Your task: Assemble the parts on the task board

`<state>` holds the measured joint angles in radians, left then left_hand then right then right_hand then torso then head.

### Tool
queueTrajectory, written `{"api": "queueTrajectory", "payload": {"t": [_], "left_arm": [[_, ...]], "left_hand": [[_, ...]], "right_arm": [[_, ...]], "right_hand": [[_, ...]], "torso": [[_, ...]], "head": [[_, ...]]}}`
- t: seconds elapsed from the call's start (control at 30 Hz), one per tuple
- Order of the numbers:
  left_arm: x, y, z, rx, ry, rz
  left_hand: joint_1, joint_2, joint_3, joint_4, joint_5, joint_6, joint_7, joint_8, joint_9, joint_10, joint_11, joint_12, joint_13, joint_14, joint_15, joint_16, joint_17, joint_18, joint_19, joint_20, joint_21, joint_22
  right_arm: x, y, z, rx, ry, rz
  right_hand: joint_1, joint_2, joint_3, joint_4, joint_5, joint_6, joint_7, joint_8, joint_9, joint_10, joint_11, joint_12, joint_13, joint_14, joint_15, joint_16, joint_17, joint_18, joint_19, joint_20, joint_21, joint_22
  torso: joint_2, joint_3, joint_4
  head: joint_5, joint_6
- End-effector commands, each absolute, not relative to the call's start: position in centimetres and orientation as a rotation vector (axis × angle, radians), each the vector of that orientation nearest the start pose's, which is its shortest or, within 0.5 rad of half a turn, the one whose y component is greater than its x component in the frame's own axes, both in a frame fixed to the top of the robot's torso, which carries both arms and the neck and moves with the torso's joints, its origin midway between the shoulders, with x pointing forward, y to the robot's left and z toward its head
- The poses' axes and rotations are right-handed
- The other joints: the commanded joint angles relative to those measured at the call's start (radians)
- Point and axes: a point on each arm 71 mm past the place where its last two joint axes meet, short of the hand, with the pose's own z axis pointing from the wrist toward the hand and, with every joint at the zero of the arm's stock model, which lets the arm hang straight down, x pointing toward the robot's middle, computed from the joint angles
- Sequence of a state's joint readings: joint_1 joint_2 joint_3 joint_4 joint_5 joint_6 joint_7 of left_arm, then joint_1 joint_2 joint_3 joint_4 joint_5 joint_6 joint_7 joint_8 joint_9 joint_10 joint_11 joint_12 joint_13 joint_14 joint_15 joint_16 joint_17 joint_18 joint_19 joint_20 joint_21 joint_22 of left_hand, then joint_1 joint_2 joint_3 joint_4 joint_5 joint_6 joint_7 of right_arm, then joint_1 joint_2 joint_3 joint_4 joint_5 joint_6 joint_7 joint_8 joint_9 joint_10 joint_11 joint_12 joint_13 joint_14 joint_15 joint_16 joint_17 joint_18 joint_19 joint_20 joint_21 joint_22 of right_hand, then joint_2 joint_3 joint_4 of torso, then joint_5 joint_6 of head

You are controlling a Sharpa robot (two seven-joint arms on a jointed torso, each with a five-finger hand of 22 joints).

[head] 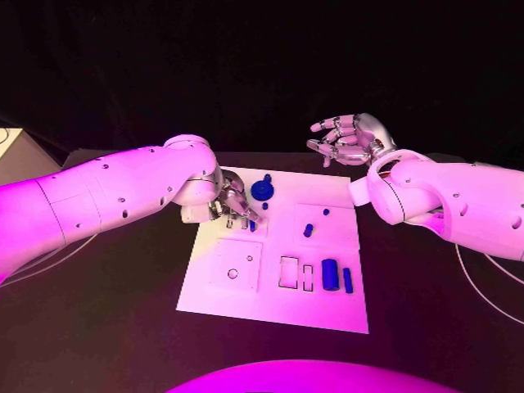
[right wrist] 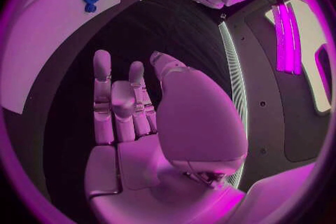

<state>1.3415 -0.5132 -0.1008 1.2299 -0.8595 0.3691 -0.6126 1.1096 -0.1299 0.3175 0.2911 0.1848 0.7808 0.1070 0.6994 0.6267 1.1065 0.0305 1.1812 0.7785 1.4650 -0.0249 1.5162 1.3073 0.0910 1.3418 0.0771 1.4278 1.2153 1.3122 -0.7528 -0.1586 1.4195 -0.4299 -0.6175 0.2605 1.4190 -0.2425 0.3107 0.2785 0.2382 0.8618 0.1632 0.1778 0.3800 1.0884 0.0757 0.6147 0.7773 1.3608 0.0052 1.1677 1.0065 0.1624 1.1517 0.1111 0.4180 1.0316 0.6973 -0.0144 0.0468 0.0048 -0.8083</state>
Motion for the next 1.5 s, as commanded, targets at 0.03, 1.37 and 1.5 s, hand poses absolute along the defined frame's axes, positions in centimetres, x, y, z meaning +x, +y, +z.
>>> {"api": "queueTrajectory", "payload": {"t": [0.03, 1.37, 1.5], "left_arm": [[52.26, 12.78, -20.37, -0.092, 2.572, -0.41], [52.44, 12.54, -20.81, -0.117, 2.577, -0.422], [52.4, 12.56, -20.81, -0.121, 2.578, -0.431]], "left_hand": [[0.011, 0.003, 0.005, -0.002, 0.003, -0.003, 0.0, 0.001, 0.001, -0.002, 0.004, 0.005, 0.001, 0.067, -0.002, 0.004, 0.156, -0.015, 0.007, 0.0, 0.004, 0.001], [0.127, 0.039, 0.077, -0.014, -0.002, 0.0, -0.008, -0.002, 0.028, -0.005, -0.004, 0.011, 0.009, 0.067, -0.008, 0.006, 0.159, -0.016, 0.007, -0.003, 0.008, 0.008], [0.187, 0.039, 0.166, -0.044, -0.003, -0.003, -0.011, -0.006, 0.04, -0.009, -0.008, 0.006, 0.004, 0.067, -0.012, 0.005, 0.16, -0.016, 0.007, -0.007, 0.008, 0.01]], "right_arm": [[51.63, -20.41, -16.37, 0.677, 1.409, 1.101], [51.73, -20.22, -16.55, 0.68, 1.429, 1.102], [51.75, -20.22, -16.58, 0.68, 1.431, 1.101]], "right_hand": [[0.001, -0.003, -0.002, 0.002, 0.006, -0.005, 0.001, 0.003, 0.002, -0.001, 0.002, -0.005, -0.001, -0.006, 0.0, -0.005, -0.001, 0.019, -0.003, 0.0, -0.004, -0.002], [0.002, 0.0, -0.001, 0.003, 0.007, -0.004, 0.0, 0.006, 0.002, 0.002, 0.001, -0.009, -0.011, -0.006, -0.001, -0.01, -0.003, 0.02, -0.001, 0.0, -0.008, -0.006], [0.002, 0.0, -0.001, 0.003, 0.007, -0.004, 0.0, 0.006, 0.002, 0.002, 0.001, -0.009, -0.011, -0.006, -0.001, -0.01, -0.003, 0.02, -0.001, 0.0, -0.008, -0.006]], "torso": [[0.0, 0.0001, -0.0001], [-0.001, 0.0022, 0.0003], [-0.001, 0.0022, -0.0002]], "head": [[-0.001, -0.004], [-0.005, -0.019], [-0.004, -0.019]]}}
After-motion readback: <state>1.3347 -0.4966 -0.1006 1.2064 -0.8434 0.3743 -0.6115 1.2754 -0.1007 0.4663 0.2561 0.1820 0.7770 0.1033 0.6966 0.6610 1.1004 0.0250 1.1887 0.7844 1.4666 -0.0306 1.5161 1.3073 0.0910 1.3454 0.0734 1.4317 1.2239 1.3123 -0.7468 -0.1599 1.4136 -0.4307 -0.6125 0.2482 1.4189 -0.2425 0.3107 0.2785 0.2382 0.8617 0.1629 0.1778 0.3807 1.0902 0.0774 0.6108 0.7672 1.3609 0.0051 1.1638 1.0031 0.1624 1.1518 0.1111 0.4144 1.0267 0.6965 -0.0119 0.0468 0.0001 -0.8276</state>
